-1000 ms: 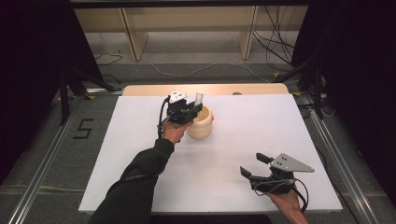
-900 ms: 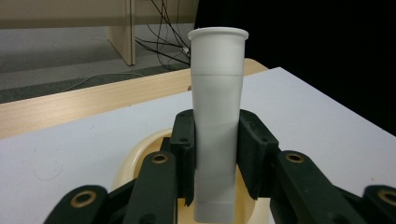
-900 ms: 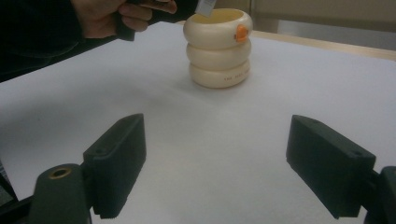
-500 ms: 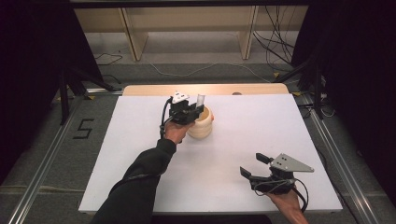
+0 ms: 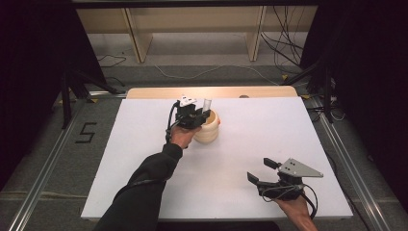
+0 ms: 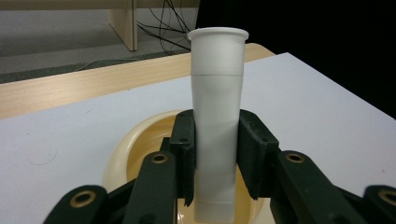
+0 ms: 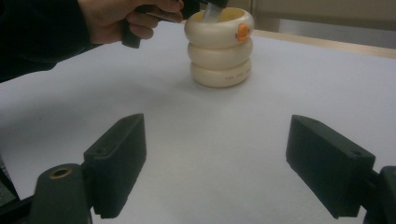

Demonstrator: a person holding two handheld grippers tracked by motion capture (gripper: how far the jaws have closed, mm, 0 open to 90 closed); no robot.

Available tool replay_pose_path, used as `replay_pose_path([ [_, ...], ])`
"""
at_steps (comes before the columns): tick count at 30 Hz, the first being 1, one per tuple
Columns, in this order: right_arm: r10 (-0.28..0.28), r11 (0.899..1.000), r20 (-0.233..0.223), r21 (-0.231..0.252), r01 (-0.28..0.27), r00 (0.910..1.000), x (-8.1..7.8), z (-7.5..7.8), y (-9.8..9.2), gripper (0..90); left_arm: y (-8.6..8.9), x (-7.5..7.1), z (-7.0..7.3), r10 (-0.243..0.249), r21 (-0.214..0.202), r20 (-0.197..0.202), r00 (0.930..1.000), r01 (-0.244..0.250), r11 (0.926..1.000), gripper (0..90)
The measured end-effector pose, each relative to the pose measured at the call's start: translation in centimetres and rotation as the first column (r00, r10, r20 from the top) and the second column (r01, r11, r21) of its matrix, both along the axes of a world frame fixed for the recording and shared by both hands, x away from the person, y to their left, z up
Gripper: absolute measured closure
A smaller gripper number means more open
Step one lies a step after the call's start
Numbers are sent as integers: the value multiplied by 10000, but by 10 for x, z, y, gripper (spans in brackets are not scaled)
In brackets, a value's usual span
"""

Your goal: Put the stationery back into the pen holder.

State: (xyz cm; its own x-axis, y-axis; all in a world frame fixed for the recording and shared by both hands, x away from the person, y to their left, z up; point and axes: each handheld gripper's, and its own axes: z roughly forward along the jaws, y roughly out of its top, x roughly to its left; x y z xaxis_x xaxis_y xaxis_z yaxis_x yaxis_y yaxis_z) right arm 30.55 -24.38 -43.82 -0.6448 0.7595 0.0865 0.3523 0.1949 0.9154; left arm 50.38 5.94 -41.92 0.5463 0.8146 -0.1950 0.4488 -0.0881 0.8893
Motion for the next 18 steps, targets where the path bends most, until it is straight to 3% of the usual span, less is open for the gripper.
replay_pose_path([
  [18,-3,10000,-19,-4,2,10000,0,0,0,209,0,1,-5,11,258,-361,9993,-2,9997,687],
])
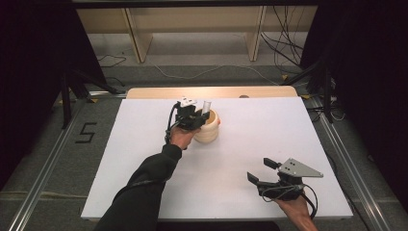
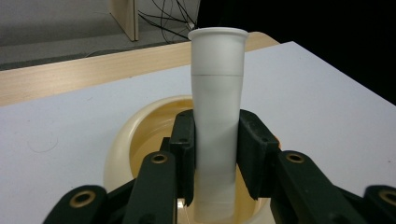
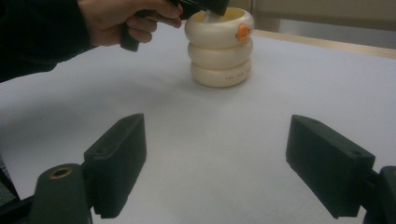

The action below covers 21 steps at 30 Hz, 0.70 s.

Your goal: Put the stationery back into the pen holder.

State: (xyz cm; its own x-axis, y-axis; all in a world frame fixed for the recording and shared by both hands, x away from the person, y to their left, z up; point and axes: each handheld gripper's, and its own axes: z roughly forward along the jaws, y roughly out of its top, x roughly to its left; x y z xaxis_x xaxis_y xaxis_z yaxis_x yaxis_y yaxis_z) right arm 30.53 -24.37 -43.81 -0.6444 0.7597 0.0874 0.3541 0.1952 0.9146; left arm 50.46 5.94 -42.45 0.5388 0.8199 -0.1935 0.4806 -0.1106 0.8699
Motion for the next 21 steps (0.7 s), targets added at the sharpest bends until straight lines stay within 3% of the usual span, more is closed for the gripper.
replay_pose_path([
  [21,15,10000,-4,2,-15,10000,0,0,0,210,0,4,-4,71,264,-618,9981,-55,9996,675],
])
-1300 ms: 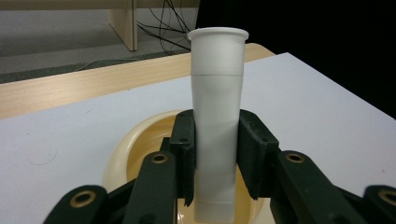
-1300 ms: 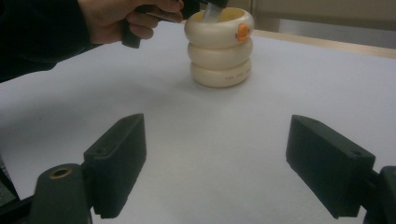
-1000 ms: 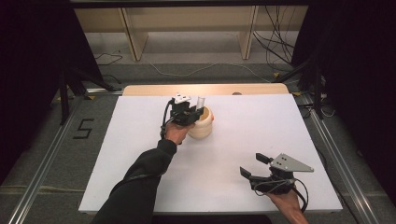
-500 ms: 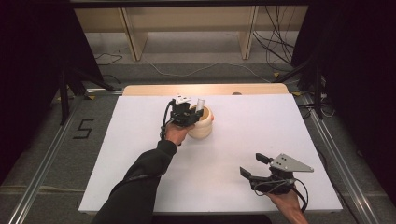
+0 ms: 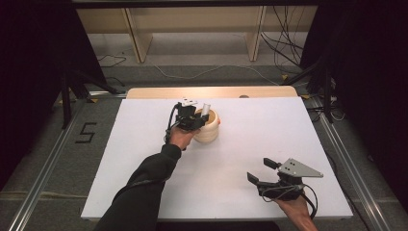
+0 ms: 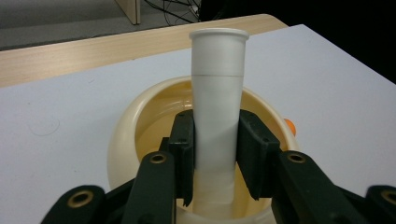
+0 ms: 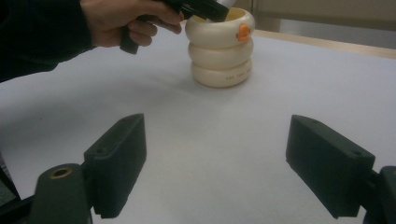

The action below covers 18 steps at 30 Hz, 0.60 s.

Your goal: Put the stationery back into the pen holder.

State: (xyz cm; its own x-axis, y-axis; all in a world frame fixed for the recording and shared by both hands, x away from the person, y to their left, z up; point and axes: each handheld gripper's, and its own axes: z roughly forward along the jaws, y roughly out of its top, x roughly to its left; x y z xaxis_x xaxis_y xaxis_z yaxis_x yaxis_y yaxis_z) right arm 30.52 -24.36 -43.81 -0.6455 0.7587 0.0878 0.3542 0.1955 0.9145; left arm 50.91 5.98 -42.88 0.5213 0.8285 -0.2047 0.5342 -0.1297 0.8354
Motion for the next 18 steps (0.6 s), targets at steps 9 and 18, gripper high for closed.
replay_pose_path([
  [9,22,10000,7,-19,-22,10000,0,0,0,210,-1,-5,20,246,354,-20,9997,-245,9991,351],
  [18,11,10000,-7,-33,-11,10000,1,-1,1,210,4,-11,28,-48,381,-358,9993,62,9993,290],
])
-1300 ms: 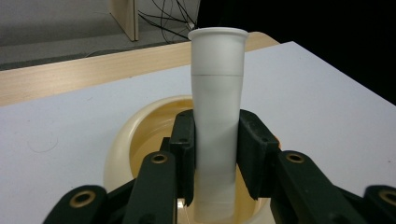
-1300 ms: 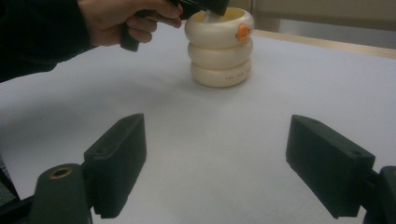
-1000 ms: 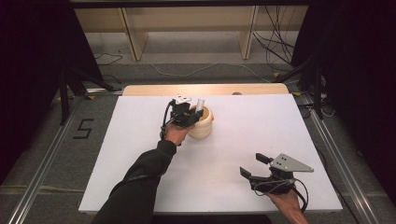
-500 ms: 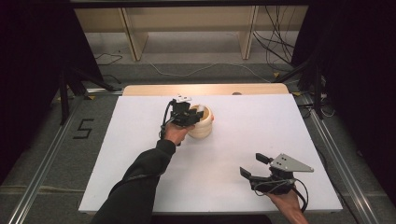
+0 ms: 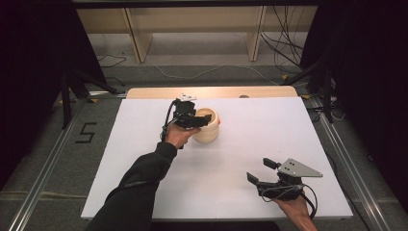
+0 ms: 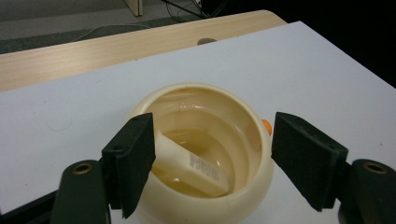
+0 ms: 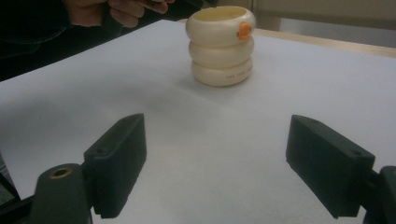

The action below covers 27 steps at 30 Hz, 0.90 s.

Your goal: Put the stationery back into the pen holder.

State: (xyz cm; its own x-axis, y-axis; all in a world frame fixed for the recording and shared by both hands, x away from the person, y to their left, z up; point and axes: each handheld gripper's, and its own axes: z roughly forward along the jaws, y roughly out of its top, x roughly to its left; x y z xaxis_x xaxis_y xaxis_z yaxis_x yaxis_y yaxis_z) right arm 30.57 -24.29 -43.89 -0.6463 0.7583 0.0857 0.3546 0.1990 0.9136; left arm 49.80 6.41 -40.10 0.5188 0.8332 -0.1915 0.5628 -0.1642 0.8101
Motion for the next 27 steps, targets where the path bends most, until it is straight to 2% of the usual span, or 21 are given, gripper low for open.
replay_pose_path([
  [6,-11,10000,-12,18,11,10000,0,0,0,210,8,-7,3,-226,-295,-137,9997,222,9993,273],
  [13,10,10000,-20,5,-10,10000,0,0,0,210,22,-21,5,-552,-442,-245,9982,540,9976,257],
  [22,82,10000,-118,23,-82,9999,1,-1,1,210,39,-46,5,-905,-800,-50,9959,898,9927,233],
  [27,156,9999,-136,41,-155,9998,1,-1,2,210,39,-56,3,-1200,-578,45,9928,1200,9911,224],
])
